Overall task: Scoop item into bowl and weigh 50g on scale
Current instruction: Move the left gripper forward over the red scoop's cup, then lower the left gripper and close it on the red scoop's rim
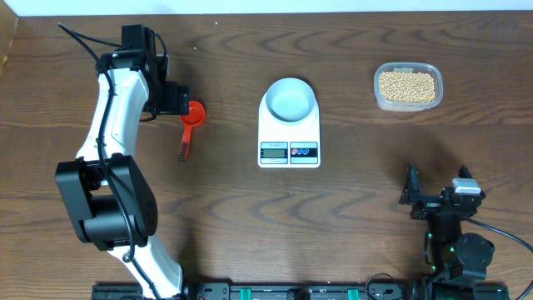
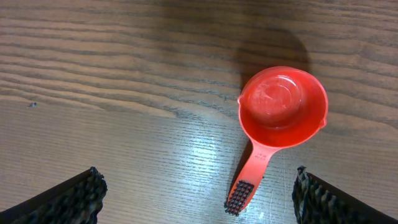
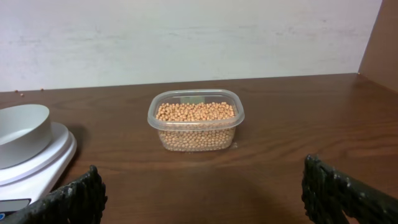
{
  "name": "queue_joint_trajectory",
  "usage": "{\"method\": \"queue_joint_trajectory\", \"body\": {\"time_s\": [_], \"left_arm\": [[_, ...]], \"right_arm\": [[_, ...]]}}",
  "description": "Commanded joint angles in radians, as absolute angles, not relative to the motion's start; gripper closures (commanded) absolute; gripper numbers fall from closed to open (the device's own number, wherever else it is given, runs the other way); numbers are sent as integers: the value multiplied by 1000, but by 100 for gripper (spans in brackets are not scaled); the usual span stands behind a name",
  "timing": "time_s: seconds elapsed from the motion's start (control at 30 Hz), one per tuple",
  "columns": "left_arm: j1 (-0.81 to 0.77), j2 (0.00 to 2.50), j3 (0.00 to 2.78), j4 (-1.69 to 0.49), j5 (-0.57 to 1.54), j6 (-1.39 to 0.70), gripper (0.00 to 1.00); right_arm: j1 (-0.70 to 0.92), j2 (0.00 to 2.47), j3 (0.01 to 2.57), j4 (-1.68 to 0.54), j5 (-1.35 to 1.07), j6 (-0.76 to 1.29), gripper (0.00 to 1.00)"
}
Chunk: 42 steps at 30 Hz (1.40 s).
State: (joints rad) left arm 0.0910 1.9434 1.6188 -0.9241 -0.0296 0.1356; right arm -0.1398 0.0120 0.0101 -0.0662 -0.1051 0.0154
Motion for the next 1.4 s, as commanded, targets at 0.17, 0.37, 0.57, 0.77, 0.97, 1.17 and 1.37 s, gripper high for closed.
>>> {"method": "queue_joint_trajectory", "body": {"time_s": [0.17,0.37,0.57,0.77,0.97,1.17,1.37], "left_arm": [[94,1953,1638,-917,40,146,2],[94,1966,1638,-891,52,145,2],[94,2004,1638,-872,52,146,2],[95,2057,1638,-849,39,146,2],[95,2072,1638,-812,33,146,2],[95,2097,1626,-808,33,146,2],[95,2119,1618,-804,33,146,5]], "right_arm": [[-133,6,6,-66,-111,29,1],[-133,6,6,-67,-111,29,1],[-133,6,6,-66,-111,29,1],[-133,6,6,-66,-111,29,1],[-133,6,6,-67,-111,29,1],[-133,6,6,-67,-111,29,1],[-133,6,6,-67,-111,29,1]]}}
